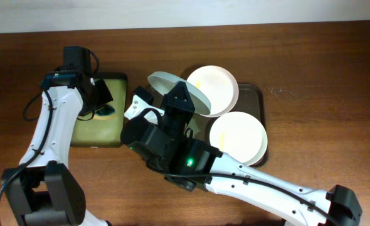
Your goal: Clean dirty plates on tray and stack at the side
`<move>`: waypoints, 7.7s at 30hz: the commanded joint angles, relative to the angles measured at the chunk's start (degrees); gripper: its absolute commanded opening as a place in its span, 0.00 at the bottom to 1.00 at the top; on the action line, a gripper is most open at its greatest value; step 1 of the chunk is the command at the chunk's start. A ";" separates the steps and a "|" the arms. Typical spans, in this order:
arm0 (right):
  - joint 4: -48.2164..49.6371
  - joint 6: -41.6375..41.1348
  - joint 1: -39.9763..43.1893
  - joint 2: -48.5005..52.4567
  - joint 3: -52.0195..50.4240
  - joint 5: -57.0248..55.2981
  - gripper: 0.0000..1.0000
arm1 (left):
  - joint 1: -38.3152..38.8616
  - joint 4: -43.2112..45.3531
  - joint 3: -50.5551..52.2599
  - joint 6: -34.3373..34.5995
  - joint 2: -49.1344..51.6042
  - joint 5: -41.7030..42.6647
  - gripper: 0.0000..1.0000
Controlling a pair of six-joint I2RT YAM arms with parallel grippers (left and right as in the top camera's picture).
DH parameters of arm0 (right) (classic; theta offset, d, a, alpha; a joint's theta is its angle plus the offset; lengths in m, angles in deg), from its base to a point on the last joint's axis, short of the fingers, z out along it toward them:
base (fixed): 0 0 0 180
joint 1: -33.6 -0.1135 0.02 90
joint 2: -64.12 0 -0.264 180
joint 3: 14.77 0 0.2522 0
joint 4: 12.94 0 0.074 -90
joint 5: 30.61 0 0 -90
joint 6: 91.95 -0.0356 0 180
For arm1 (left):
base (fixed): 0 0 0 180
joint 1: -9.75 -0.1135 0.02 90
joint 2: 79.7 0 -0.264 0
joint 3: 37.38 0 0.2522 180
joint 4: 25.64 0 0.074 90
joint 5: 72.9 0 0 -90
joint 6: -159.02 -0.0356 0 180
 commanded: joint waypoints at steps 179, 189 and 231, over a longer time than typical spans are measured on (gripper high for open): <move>-23.17 -70.90 38.69 28.48 3.02 79.03 0.04 | 21.84 7.43 2.38 8.11 3.89 -19.76 0.00; -39.04 -56.98 37.83 21.97 21.46 57.79 0.04 | 13.99 9.77 2.38 8.09 -3.23 5.60 0.00; -47.52 -50.25 29.68 16.68 26.16 39.32 0.04 | -6.14 8.72 4.04 -0.96 -2.99 4.66 0.00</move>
